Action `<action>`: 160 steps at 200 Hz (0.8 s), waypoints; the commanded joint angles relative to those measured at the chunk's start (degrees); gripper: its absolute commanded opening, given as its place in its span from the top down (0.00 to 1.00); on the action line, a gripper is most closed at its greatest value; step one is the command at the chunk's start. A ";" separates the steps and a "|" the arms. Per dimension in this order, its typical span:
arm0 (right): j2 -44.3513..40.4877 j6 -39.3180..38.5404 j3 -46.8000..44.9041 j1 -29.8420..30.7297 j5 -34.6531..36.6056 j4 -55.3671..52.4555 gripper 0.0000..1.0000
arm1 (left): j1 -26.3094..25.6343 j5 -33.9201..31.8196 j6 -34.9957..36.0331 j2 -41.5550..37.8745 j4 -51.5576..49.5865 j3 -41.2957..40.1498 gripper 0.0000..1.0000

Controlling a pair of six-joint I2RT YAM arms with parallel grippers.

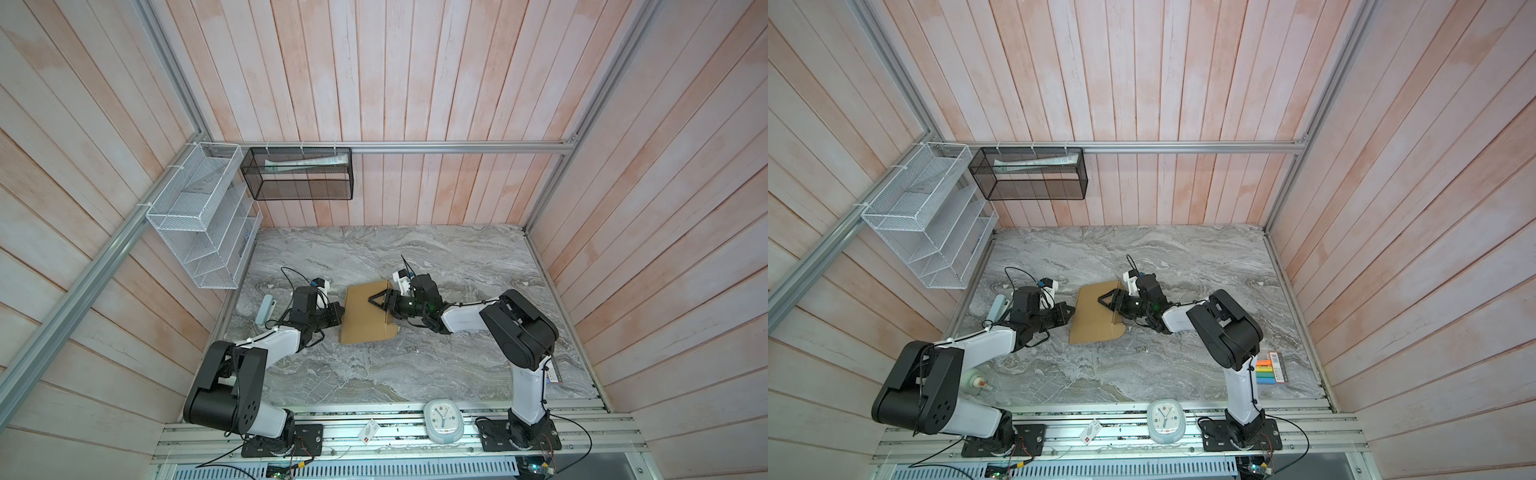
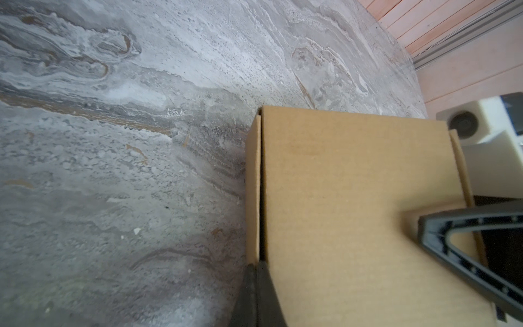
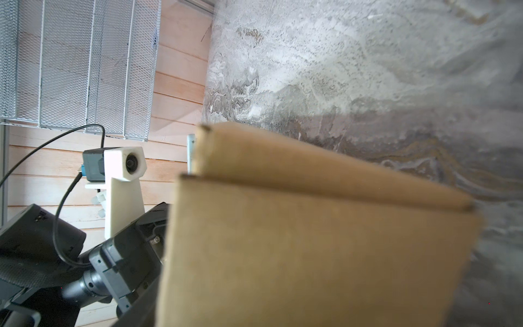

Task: Assemble paper box
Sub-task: Pick up the paper box from the center of the table, then turn over the paper box.

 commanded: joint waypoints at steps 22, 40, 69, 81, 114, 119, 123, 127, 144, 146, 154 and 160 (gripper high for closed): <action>0.15 -0.08 0.29 0.61 0.94 0.25 0.38 | -0.60 0.40 -0.61 -2.01 0.49 -0.69 0.96; 0.30 0.01 0.34 0.61 0.99 0.34 0.40 | -0.59 0.09 -0.74 -2.53 0.36 -0.93 0.94; 0.79 0.19 0.77 0.59 0.55 0.44 0.41 | -0.60 -0.29 -0.79 -3.27 -0.06 -1.10 0.93; 0.66 0.30 0.44 0.61 0.97 0.67 0.41 | -0.55 -0.40 -0.90 -3.35 -0.07 -1.20 0.93; 0.59 0.41 -0.22 0.44 1.32 1.06 0.47 | -0.59 -1.20 -0.46 -3.24 -0.91 -0.95 0.90; 0.61 0.52 -0.38 0.35 1.38 1.14 0.48 | -0.60 -1.42 -0.36 -3.31 -1.06 -0.87 0.89; 0.61 0.62 -0.47 0.35 1.37 1.49 0.49 | -0.55 -1.45 -0.41 -3.33 -1.12 -0.85 0.88; 0.61 0.76 -0.72 0.26 1.32 1.77 0.49 | -0.60 -1.61 -0.28 -3.40 -1.26 -0.80 0.87; 0.45 0.89 -1.11 0.02 1.44 2.21 0.51 | -0.51 -2.12 -0.31 -4.14 -1.97 -0.56 0.83; 0.44 0.89 -1.25 0.00 1.47 2.25 0.51 | -0.51 -2.15 -0.27 -4.32 -2.08 -0.49 0.83; 0.35 0.89 -1.42 -0.08 1.54 2.25 0.51 | -0.24 -2.46 -0.34 -4.85 -2.44 -0.34 0.81; 0.27 0.89 -1.62 -0.16 1.56 2.28 0.51 | -0.10 -2.54 -0.28 -5.39 -2.75 -0.26 0.79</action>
